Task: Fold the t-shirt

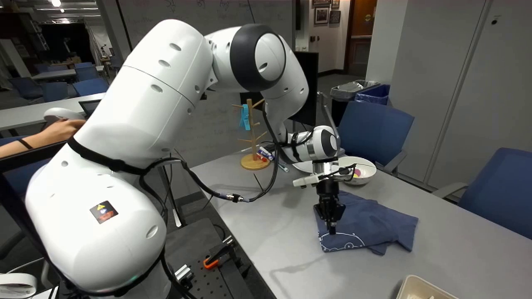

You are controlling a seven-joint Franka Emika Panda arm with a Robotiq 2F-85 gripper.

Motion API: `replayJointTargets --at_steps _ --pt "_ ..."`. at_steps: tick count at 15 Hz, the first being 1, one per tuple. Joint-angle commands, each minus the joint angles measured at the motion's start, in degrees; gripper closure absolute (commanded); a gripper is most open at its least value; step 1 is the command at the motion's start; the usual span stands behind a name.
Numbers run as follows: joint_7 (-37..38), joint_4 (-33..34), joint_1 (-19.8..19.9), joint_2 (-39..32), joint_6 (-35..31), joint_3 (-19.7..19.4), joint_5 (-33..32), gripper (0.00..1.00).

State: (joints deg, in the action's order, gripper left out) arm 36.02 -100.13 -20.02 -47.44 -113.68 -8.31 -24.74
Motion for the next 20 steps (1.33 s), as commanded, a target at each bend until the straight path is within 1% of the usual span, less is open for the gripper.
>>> replayJointTargets --at_steps 1,6,9,12,13,16,18,20 --pt "1.7 1.3 -0.8 -1.1 -1.2 -0.5 -4.3 0.99" --pt "-1.3 1.0 0.9 -0.9 -2.5 1.1 -4.2 0.99" --pt "-1.1 0.0 1.8 -0.9 -9.4 1.6 -3.5 0.99" --pt "0.9 -0.9 1.3 -1.7 -19.6 0.1 -4.5 0.99" --pt "1.1 -1.2 1.0 -1.9 -21.8 -0.4 -4.3 0.99" --pt "0.6 -1.6 0.9 -1.8 -25.1 -1.2 -3.7 0.99" --pt "-0.1 -2.0 1.4 -1.7 -27.2 -0.9 -2.7 0.99" --pt "-0.6 -2.3 1.3 -1.5 -27.7 -1.1 -2.3 0.99"
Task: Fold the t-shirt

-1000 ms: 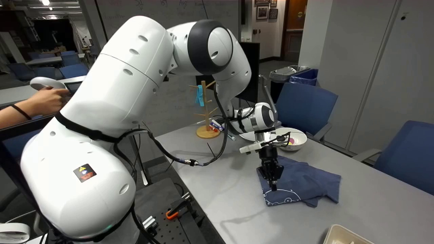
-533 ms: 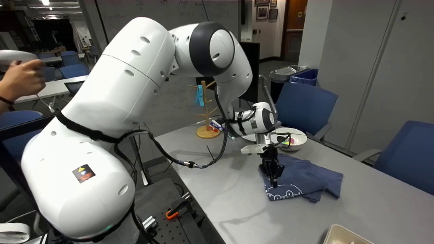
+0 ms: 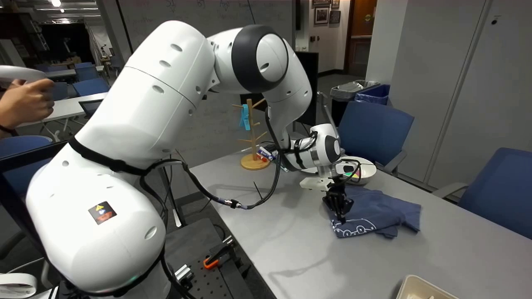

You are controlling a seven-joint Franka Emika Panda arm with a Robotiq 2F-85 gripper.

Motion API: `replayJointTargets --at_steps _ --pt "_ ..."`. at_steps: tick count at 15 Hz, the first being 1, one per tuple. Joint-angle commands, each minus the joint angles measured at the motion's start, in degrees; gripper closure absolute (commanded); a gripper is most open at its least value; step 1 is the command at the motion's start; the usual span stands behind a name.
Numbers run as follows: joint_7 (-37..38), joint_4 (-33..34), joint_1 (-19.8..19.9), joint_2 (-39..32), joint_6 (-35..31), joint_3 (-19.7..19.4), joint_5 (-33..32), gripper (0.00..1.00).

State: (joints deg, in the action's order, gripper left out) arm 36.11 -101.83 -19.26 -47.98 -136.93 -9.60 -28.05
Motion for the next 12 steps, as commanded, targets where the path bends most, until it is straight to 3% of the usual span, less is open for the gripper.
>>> replayJointTargets --at_steps 1,5,6,12 --pt "-1.0 -0.7 0.7 -0.8 -4.0 0.4 1.6 0.99" --pt "-3.5 -0.8 3.3 -0.1 -1.4 3.7 8.2 0.99" --pt "-4.8 -7.3 3.9 7.9 0.5 3.2 9.5 0.99" --pt "-7.1 -22.5 8.2 15.4 0.2 4.8 20.8 0.99"
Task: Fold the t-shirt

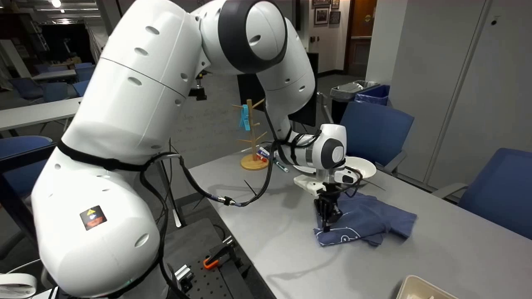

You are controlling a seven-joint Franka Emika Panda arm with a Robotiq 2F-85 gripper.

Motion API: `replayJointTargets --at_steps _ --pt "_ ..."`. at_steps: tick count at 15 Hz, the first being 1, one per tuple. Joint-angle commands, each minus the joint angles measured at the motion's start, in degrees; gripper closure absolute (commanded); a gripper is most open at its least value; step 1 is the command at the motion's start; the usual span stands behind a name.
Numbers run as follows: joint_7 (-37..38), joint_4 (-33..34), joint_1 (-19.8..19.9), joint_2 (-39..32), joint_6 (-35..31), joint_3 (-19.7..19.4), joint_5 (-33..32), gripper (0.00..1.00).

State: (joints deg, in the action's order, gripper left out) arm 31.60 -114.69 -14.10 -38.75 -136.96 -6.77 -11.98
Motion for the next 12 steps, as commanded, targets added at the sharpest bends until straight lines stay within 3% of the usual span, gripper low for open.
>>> replayJointTargets --at_steps 1,7,12 --pt "-3.3 -12.0 3.8 7.5 -0.3 2.1 6.1 0.99" --pt "-5.7 -16.7 5.4 13.9 -0.6 1.7 7.6 0.99" --pt "-6.4 -12.1 4.0 17.0 -0.9 3.0 5.3 0.99"
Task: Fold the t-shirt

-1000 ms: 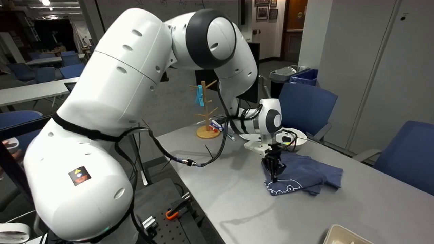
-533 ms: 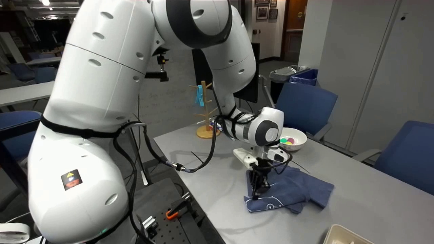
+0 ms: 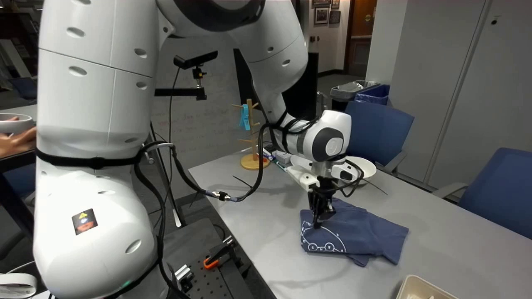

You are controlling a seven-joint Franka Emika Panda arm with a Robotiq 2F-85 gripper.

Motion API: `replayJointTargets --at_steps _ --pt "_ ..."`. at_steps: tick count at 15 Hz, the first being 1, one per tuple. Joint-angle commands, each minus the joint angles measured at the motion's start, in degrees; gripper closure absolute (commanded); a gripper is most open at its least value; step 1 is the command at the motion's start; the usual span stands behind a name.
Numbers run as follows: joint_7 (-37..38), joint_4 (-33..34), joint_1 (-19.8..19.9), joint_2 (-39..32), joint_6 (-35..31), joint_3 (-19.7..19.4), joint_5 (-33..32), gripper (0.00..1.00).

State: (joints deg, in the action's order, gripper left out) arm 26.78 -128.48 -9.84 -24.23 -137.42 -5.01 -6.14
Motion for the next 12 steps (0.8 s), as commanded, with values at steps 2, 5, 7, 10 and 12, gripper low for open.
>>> replayJointTargets --at_steps 2,5,7,10,12 --pt "-1.7 5.2 -0.7 1.7 -0.2 2.0 -1.5 0.99" --pt "-1.8 10.9 -1.2 -1.4 -0.5 2.7 -2.8 0.99" --pt "-2.3 14.2 -1.3 -4.2 -1.6 3.1 -3.2 0.99" --pt "-3.2 19.0 -2.1 -9.4 -4.0 3.0 -4.2 0.99" --pt "-3.9 22.2 -3.0 -13.2 -5.5 2.8 -5.0 0.99"
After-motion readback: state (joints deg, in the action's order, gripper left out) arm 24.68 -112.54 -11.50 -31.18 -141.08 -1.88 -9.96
